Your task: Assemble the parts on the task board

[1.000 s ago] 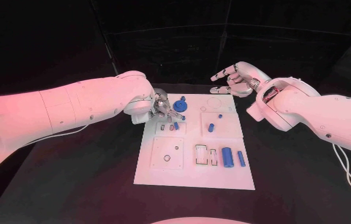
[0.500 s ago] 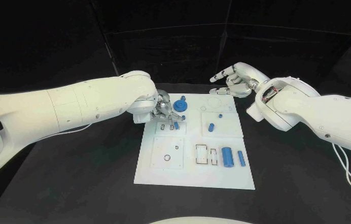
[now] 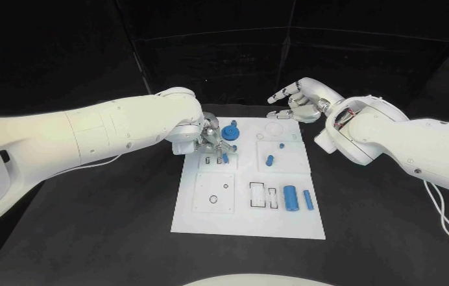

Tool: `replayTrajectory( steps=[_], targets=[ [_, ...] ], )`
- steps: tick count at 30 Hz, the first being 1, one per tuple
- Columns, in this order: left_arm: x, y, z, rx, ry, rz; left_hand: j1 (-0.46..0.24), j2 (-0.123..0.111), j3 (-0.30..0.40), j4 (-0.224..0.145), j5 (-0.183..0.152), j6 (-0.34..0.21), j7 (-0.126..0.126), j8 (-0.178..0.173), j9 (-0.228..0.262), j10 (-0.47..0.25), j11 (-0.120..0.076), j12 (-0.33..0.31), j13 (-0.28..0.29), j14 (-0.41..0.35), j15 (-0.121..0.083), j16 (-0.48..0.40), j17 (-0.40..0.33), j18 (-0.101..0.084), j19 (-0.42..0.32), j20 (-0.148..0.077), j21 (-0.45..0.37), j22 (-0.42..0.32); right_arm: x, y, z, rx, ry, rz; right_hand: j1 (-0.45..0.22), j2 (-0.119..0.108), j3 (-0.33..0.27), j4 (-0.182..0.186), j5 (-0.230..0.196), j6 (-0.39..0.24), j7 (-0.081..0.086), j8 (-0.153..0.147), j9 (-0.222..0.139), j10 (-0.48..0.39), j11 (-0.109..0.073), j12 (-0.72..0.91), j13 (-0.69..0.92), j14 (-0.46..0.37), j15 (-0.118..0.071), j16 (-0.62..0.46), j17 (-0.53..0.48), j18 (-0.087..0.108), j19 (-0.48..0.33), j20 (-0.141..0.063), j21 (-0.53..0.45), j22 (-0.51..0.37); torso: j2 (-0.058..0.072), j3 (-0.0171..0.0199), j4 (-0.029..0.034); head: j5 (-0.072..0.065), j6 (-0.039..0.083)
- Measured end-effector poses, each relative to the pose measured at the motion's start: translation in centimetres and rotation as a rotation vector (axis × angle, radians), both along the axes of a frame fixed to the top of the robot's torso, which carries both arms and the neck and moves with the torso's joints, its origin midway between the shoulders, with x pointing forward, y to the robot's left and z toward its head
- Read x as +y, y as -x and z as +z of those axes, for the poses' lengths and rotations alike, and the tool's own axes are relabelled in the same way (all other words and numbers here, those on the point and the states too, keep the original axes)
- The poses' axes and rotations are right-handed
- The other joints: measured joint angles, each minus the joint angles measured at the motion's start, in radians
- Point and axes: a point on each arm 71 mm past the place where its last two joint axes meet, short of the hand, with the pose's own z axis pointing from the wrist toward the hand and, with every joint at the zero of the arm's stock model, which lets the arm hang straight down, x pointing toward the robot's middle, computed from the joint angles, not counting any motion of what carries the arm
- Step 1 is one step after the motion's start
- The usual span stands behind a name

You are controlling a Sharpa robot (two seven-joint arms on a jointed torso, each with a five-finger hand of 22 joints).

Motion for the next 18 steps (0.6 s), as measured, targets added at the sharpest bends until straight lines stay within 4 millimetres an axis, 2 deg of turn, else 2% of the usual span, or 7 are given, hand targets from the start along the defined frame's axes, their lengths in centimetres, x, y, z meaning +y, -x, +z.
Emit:
replayTrajectory(
  steps=[14,18],
  targets=[
    [-0.19,-0.17,-0.20,0.009,-0.019,-0.012,0.009,0.009,0.000,-0.011,0.000,-0.011,-0.004,0.011,0.016,0.000,0.000,0.000,0.001,0.000,0.000,0.000,0.000,0.000,0.000,0.000,0.000,0.003,0.48,-0.06,-0.02,0.000,0.000,0.008,0.000,0.000,0.000,0.000,0.004,0.000,0.000,0.000,0.000,0.000,0.000,0.000,0.000,0.000,0.000,0.000,0.000,0.000,0.000,0.000,-0.004,-0.001,0.000,-0.0003,0.0005,0.000,-0.010],
    [-0.20,-0.27,-0.22,0.011,-0.024,-0.014,0.014,0.005,0.001,-0.015,0.000,-0.012,-0.002,0.014,0.022,0.000,0.000,0.000,0.001,0.000,0.000,0.000,0.000,0.000,0.000,0.000,0.000,0.005,0.66,-0.09,-0.03,0.000,0.000,0.011,0.000,0.000,0.000,0.000,0.004,0.000,0.000,0.000,0.000,0.000,0.000,0.000,0.000,0.000,0.000,0.000,0.000,0.000,0.000,0.000,-0.004,-0.001,0.000,0.0002,0.0008,0.000,-0.012]
  ],
)
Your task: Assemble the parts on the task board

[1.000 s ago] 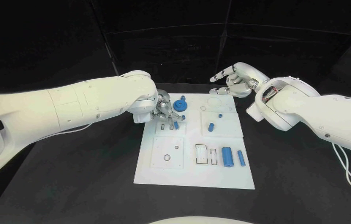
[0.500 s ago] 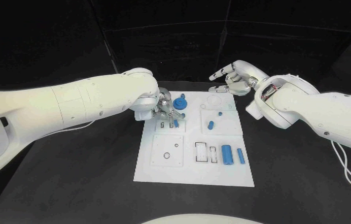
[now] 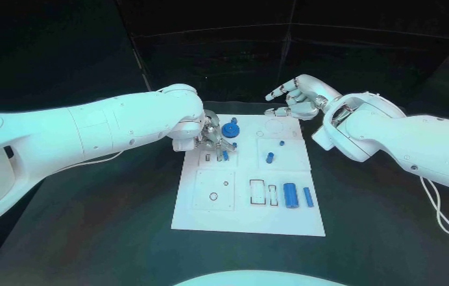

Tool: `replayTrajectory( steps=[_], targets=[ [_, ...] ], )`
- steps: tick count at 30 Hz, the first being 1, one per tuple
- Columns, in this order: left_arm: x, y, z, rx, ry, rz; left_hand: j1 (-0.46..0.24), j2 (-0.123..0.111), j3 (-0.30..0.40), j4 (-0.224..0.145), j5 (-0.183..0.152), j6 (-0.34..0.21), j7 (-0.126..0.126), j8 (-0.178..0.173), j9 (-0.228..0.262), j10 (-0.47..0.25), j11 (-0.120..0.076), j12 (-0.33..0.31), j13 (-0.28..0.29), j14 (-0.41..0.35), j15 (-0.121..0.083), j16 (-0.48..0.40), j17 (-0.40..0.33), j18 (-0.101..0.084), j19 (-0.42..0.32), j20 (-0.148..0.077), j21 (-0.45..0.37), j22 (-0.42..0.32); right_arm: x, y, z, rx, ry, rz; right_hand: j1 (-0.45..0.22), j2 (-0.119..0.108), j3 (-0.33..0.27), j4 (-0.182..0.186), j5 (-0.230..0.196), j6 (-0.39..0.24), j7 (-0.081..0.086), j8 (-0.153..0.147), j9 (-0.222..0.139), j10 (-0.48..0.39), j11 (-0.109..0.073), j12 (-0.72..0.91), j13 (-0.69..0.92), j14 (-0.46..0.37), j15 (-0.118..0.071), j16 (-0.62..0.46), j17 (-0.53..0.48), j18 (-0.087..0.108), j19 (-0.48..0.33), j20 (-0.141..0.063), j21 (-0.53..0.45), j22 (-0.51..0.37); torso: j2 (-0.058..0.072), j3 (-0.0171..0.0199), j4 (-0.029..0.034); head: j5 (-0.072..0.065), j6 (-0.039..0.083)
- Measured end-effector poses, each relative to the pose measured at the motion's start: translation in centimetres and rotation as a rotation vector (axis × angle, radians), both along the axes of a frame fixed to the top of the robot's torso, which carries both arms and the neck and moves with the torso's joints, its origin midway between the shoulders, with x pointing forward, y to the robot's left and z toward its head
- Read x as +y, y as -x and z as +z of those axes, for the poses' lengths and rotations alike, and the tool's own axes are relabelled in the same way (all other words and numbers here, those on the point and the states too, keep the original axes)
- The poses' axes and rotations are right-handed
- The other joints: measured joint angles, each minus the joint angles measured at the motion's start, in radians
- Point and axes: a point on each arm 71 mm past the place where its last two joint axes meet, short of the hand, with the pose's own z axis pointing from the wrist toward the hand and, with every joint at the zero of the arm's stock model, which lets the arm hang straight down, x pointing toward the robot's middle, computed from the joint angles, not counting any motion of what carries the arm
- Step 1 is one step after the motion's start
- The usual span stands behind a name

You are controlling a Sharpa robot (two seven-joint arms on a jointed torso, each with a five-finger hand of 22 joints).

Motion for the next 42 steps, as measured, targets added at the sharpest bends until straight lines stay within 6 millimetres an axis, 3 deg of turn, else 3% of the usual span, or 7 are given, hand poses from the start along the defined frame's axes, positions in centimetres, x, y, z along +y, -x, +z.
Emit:
replayTrajectory(
  steps=[32,33,34,37,40,42],
  targets=[
    [-0.68,-0.10,-0.21,0.018,-0.022,-0.027,0.022,0.004,0.004,-0.023,0.000,-0.013,-0.001,0.017,0.020,0.000,0.000,0.004,0.004,0.000,0.000,0.000,0.000,0.000,0.000,0.000,0.004,0.007,0.35,-0.10,-0.07,0.004,0.003,0.007,0.000,0.000,-0.002,0.002,0.000,-0.003,-0.003,0.000,0.000,0.000,0.000,-0.009,0.000,0.000,0.000,0.000,0.000,0.000,0.000,0.000,-0.007,-0.009,-0.001,0.0003,0.0000,-0.005,-0.008],
    [-0.70,-0.10,-0.22,0.019,-0.022,-0.027,0.022,0.004,0.006,-0.025,0.000,-0.013,-0.001,0.017,0.021,0.000,0.000,0.004,0.005,0.000,0.000,0.000,0.000,0.000,0.000,0.000,0.004,0.007,0.34,-0.12,-0.08,0.004,0.003,0.007,0.000,0.000,-0.004,0.004,0.002,-0.003,-0.003,0.003,0.000,-0.008,-0.003,-0.023,0.000,0.000,0.000,0.000,0.000,0.002,-0.009,-0.004,-0.020,-0.033,-0.001,0.0003,0.0000,-0.005,-0.008],
    [-0.71,-0.10,-0.23,0.019,-0.022,-0.028,0.022,0.004,0.007,-0.026,0.000,-0.013,-0.001,0.017,0.021,0.000,0.000,0.004,0.005,0.000,0.000,0.000,0.000,0.000,0.000,0.000,0.004,0.007,0.32,-0.14,-0.08,0.004,0.003,0.006,0.000,0.000,-0.006,0.006,0.005,-0.003,-0.003,0.007,0.001,-0.023,-0.004,-0.041,0.000,0.000,0.000,0.000,0.000,0.018,-0.024,-0.005,-0.039,-0.063,-0.001,0.0003,0.0000,-0.005,-0.009],
    [-0.75,-0.07,-0.29,0.021,-0.024,-0.030,0.025,0.002,0.007,-0.032,0.000,-0.013,-0.001,0.021,0.024,0.000,0.000,0.004,0.005,0.000,0.000,0.000,0.000,0.000,0.000,0.000,0.004,0.009,0.26,-0.22,-0.09,0.003,0.002,0.004,0.014,0.010,-0.010,0.010,0.005,0.002,-0.009,0.020,0.005,-0.084,-0.007,-0.122,-0.035,0.000,0.000,0.000,0.000,0.040,-0.079,-0.009,-0.116,-0.187,-0.001,0.0003,0.0000,-0.005,-0.009],
    [-0.74,-0.06,-0.35,0.023,-0.026,-0.031,0.031,0.005,0.010,-0.034,0.000,-0.013,-0.001,0.021,0.027,0.000,0.000,0.004,0.005,0.000,0.000,0.000,0.000,0.000,0.000,0.000,0.004,0.009,0.20,-0.30,-0.09,0.002,-0.001,0.001,0.031,0.010,-0.014,0.014,0.005,0.004,-0.010,0.033,0.005,-0.205,-0.008,-0.298,-0.184,0.000,0.000,-0.021,-0.007,0.087,-0.189,-0.013,-0.289,-0.435,-0.001,0.0003,0.0000,-0.006,-0.009],
    [-0.74,-0.06,-0.38,0.024,-0.027,-0.031,0.031,0.005,0.010,-0.034,0.000,-0.013,-0.001,0.021,0.027,0.000,0.000,0.004,0.005,0.000,0.000,0.000,0.000,0.000,0.000,0.000,0.004,0.009,0.15,-0.35,-0.09,0.002,-0.005,-0.001,0.039,0.010,-0.020,0.020,0.005,0.004,-0.010,0.039,0.005,-0.258,-0.008,-0.392,-0.273,0.000,0.000,-0.032,-0.021,0.094,-0.226,-0.013,-0.391,-0.556,-0.001,0.0003,0.0000,-0.006,-0.010]
  ],
)
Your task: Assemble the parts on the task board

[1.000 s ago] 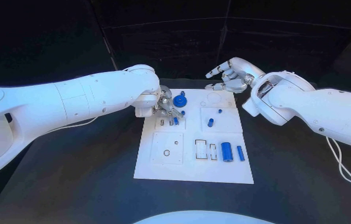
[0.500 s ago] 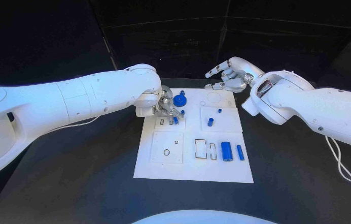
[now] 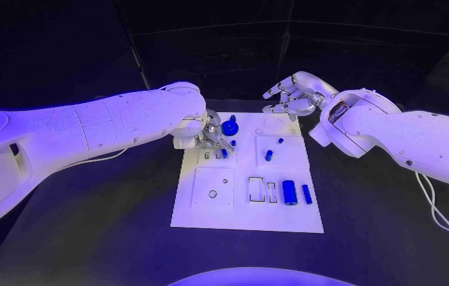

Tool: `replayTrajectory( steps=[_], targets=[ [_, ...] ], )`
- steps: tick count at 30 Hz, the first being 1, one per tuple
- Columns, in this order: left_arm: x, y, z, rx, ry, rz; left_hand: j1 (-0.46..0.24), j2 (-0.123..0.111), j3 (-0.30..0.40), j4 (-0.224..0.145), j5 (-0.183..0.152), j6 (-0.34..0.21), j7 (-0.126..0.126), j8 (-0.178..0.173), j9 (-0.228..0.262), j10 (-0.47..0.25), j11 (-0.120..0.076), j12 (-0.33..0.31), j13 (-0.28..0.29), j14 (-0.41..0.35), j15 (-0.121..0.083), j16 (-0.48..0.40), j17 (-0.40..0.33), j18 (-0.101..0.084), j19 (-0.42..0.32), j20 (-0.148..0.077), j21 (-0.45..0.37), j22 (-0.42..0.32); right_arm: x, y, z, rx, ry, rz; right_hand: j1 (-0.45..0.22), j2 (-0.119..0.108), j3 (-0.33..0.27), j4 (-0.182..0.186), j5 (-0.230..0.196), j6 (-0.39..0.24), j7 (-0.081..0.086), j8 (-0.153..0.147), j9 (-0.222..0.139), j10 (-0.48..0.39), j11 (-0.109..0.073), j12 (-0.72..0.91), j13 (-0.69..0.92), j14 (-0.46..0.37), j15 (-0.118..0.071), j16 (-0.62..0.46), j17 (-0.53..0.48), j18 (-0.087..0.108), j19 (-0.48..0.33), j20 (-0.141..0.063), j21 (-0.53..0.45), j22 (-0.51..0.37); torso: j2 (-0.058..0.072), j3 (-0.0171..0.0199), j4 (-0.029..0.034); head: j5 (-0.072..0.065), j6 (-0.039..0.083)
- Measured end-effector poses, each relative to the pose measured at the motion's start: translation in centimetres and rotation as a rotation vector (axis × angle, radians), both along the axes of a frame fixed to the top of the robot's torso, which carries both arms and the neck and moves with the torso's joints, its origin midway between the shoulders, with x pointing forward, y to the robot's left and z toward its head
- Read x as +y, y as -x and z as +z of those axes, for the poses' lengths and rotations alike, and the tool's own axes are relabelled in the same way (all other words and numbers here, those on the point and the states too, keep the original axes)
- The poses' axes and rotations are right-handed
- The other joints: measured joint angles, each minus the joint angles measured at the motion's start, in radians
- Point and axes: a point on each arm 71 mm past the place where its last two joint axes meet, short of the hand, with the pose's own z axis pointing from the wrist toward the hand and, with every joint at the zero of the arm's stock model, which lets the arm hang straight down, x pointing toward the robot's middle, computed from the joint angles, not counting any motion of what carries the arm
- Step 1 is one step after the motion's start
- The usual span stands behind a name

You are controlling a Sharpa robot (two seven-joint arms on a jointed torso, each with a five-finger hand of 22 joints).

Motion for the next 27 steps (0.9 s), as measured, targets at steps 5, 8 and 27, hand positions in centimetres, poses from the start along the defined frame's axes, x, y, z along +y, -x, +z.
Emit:
replayTrajectory(
  steps=[5,8,27],
  targets=[
    [0.00,0.00,-0.03,0.001,-0.001,0.000,0.005,0.005,0.003,-0.008,0.000,-0.002,0.002,0.006,0.004,0.000,0.000,0.000,0.000,0.000,0.000,0.000,0.000,0.000,0.000,0.000,0.004,0.002,-0.03,-0.06,0.04,-0.003,-0.011,-0.002,0.013,0.001,-0.004,0.004,0.000,-0.008,0.000,0.008,0.000,-0.046,-0.004,-0.102,-0.109,0.000,0.000,-0.003,-0.011,0.015,-0.009,0.001,-0.101,-0.111,0.000,0.0000,0.0000,0.000,0.000],
    [-0.02,-0.02,-0.04,0.001,-0.002,0.000,0.008,0.001,0.006,-0.011,0.000,-0.007,0.000,0.006,0.006,0.000,0.000,0.000,-0.003,0.000,0.000,0.000,0.000,0.000,0.000,0.000,0.004,0.002,-0.03,-0.08,0.07,-0.006,-0.017,-0.003,0.020,-0.003,-0.007,0.008,0.000,-0.019,0.003,0.011,-0.001,-0.088,-0.001,-0.177,-0.186,0.000,0.000,-0.009,-0.016,0.015,-0.009,0.001,-0.137,-0.137,0.000,0.0000,0.0000,0.000,0.000],
    [-0.22,0.02,-0.04,-0.004,0.001,0.000,0.097,0.011,0.068,-0.096,0.000,-0.029,0.000,0.006,0.019,-0.004,-0.004,-0.004,-0.007,0.000,0.000,0.000,0.000,0.000,0.000,0.000,0.004,0.000,-0.05,-0.06,0.19,-0.014,-0.035,-0.003,0.036,-0.006,-0.009,0.023,0.004,-0.036,0.004,0.019,-0.001,-0.094,-0.001,-0.223,-0.262,0.000,0.000,-0.009,-0.007,0.015,0.014,-0.003,-0.205,-0.184,0.000,-0.0001,0.0007,-0.001,-0.004]
  ],
)
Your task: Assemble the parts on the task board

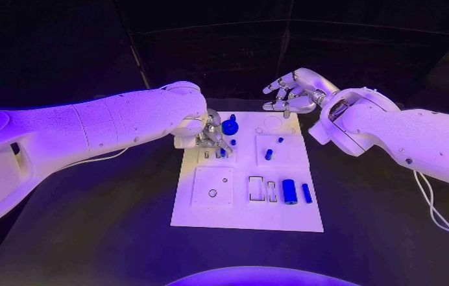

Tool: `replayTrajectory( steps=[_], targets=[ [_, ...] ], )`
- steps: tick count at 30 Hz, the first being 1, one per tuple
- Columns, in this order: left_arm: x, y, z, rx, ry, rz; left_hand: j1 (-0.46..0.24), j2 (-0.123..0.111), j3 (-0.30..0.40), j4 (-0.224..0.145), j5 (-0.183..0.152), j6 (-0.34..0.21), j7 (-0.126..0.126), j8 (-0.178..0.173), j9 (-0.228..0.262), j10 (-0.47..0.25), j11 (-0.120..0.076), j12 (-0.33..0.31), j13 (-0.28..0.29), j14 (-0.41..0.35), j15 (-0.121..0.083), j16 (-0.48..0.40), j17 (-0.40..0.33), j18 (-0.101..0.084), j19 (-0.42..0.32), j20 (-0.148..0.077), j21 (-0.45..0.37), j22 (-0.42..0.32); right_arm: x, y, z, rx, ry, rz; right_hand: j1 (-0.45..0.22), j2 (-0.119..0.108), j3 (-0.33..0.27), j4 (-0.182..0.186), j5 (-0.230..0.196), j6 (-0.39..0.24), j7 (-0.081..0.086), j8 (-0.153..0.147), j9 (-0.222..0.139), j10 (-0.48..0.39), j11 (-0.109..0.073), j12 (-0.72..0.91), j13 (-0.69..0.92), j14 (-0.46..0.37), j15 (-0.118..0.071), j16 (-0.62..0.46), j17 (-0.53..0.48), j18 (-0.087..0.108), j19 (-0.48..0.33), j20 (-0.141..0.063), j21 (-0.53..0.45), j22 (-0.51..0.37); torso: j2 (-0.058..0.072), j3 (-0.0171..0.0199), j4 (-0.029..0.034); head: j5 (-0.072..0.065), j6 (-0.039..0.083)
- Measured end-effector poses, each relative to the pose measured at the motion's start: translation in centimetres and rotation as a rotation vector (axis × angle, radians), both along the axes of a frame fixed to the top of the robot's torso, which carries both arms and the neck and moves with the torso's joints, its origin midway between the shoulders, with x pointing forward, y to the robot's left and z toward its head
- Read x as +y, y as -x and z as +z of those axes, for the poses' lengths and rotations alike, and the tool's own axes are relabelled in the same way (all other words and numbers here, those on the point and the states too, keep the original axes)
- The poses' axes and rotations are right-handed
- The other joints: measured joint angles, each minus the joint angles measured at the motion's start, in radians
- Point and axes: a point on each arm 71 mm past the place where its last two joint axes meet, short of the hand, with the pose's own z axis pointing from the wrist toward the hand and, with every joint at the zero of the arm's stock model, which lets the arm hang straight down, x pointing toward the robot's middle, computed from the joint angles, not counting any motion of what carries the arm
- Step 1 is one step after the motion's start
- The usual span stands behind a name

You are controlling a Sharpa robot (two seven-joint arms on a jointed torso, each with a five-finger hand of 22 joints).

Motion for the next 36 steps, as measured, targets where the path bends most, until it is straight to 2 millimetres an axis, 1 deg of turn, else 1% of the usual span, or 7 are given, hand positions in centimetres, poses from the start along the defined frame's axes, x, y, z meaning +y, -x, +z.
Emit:
replayTrajectory(
  steps=[13,18,25,27,29,31,36],
  targets=[
    [-0.1,0.1,0.0,-0.005,0.005,0.000,0.025,0.003,0.038,-0.038,-0.001,0.000,0.000,-0.002,0.000,-0.004,-0.003,-0.004,-0.001,0.000,0.000,0.000,0.000,0.000,0.000,0.000,0.000,0.000,-0.1,0.0,0.0,0.002,-0.003,-0.001,0.000,0.000,-0.003,0.009,0.000,-0.003,0.003,0.003,0.000,0.000,0.000,0.000,-0.006,0.000,0.000,0.000,-0.001,0.000,0.004,0.004,-0.010,-0.006,0.000,0.0000,0.0000,0.000,-0.003],
    [0.1,0.2,0.2,-0.009,0.011,0.003,0.063,0.015,0.089,-0.076,-0.003,-0.011,-0.004,-0.017,-0.007,-0.013,-0.008,-0.015,-0.005,0.000,-0.007,0.000,0.000,0.000,-0.003,-0.003,0.000,0.000,-0.2,0.0,0.0,0.004,-0.005,-0.004,0.000,0.000,-0.003,0.009,0.000,-0.003,0.004,0.003,0.000,0.000,0.000,-0.004,-0.009,0.000,0.000,0.000,-0.004,0.000,0.004,0.004,-0.012,-0.009,0.000,-0.0001,0.0000,0.000,-0.004],
    [0.5,0.6,0.2,-0.015,0.028,0.003,0.095,0.014,0.145,-0.023,0.105,-0.024,0.002,-0.035,-0.010,-0.018,-0.003,-0.039,-0.022,0.000,-0.007,0.000,0.000,0.000,-0.004,-0.004,0.000,0.007,-0.5,-0.3,0.0,0.005,-0.011,-0.017,0.000,0.000,-0.008,0.019,0.000,-0.014,0.004,0.003,-0.001,-0.008,0.007,-0.012,-0.025,0.000,0.000,-0.015,-0.030,0.000,0.007,0.007,-0.041,-0.026,0.000,-0.0004,0.0006,-0.001,-0.006],
    [0.6,0.7,0.1,-0.017,0.034,0.002,0.079,-0.007,0.173,0.002,0.113,-0.024,0.002,-0.035,-0.003,-0.018,-0.003,-0.039,-0.025,0.000,-0.007,0.000,0.000,0.000,-0.007,0.000,0.000,0.009,-0.7,-0.4,-0.1,0.005,-0.014,-0.024,0.000,0.000,-0.008,0.019,0.000,-0.017,0.004,0.003,-0.001,-0.011,0.004,-0.012,-0.026,0.000,0.000,-0.015,-0.031,0.000,0.007,0.007,-0.042,-0.028,0.000,-0.0004,0.0010,-0.001,-0.006],
    [0.8,0.9,0.1,-0.020,0.042,0.004,0.013,-0.056,0.305,-0.025,0.113,-0.027,0.005,-0.028,0.009,-0.014,0.000,-0.043,-0.026,0.000,-0.007,0.000,0.000,0.000,-0.007,0.000,0.000,0.013,-0.9,-0.4,-0.1,0.006,-0.016,-0.032,0.000,0.000,-0.008,0.019,0.000,-0.019,0.006,0.003,-0.001,-0.011,0.004,-0.012,-0.027,0.000,0.000,-0.015,-0.031,0.000,0.007,0.007,-0.041,-0.028,0.000,-0.0004,0.0010,0.000,-0.007],
    [1.1,1.0,0.1,-0.025,0.049,0.007,-0.091,-0.123,0.528,-0.082,0.110,-0.027,0.005,-0.007,0.031,-0.004,0.002,-0.043,-0.027,-0.002,-0.006,0.000,0.000,0.000,-0.007,0.000,0.000,0.017,-1.1,-0.5,-0.1,0.006,-0.018,-0.038,0.000,0.000,-0.008,0.023,0.000,-0.019,0.006,0.007,-0.001,-0.011,0.004,-0.012,-0.027,0.000,0.000,-0.015,-0.032,0.000,0.007,0.007,-0.046,-0.029,0.000,-0.0003,0.0010,0.001,-0.007],
    [1.8,1.2,0.3,-0.042,0.073,0.026,-0.151,-0.161,0.641,-0.075,0.108,-0.027,0.005,0.016,0.057,0.004,-0.004,-0.043,-0.027,-0.002,-0.005,0.000,0.000,0.000,-0.007,0.000,-0.004,0.021,-1.4,-0.7,-0.1,0.008,-0.024,-0.050,0.000,0.000,-0.008,0.025,0.000,-0.019,0.006,0.007,-0.001,-0.011,0.004,-0.012,-0.028,0.000,0.000,-0.015,-0.033,0.000,0.007,0.007,-0.047,-0.030,-0.001,-0.0002,0.0011,0.002,-0.005]
  ],
)
